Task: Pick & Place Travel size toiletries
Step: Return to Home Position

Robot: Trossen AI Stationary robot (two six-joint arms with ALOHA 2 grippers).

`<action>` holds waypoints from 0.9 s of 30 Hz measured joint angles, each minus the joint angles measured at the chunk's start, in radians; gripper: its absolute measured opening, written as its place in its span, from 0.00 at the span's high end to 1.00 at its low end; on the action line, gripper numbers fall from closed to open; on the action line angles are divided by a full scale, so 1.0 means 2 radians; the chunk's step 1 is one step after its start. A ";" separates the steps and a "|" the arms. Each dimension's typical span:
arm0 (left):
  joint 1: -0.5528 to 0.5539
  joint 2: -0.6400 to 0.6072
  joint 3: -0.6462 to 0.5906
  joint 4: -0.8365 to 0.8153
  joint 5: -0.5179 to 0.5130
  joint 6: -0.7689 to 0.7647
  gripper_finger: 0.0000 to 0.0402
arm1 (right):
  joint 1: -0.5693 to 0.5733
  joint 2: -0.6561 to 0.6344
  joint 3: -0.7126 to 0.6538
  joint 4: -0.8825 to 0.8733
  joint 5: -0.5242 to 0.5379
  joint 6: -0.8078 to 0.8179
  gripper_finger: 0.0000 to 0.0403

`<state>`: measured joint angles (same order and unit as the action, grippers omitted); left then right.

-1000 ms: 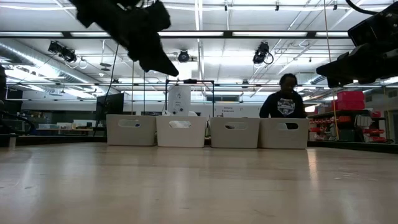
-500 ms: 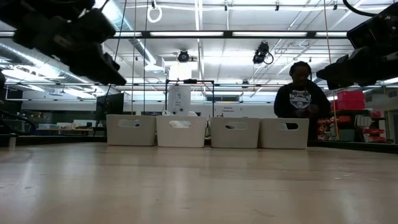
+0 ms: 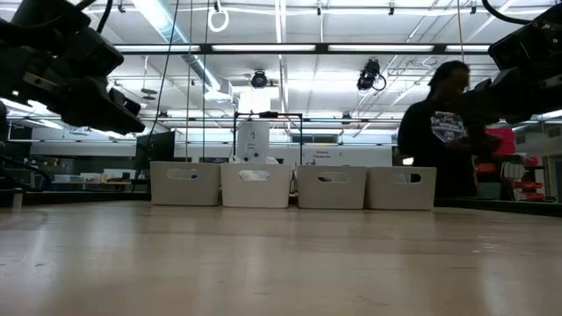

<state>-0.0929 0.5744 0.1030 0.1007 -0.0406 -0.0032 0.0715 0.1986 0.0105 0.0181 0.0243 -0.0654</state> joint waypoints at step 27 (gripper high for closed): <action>0.000 -0.209 -0.047 -0.034 -0.004 0.004 0.99 | 0.000 0.000 0.000 0.000 0.000 0.000 0.97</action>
<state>-0.0929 0.1557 0.0090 0.0330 -0.0479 0.0044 0.0715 0.1993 0.0105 0.0185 0.0245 -0.0654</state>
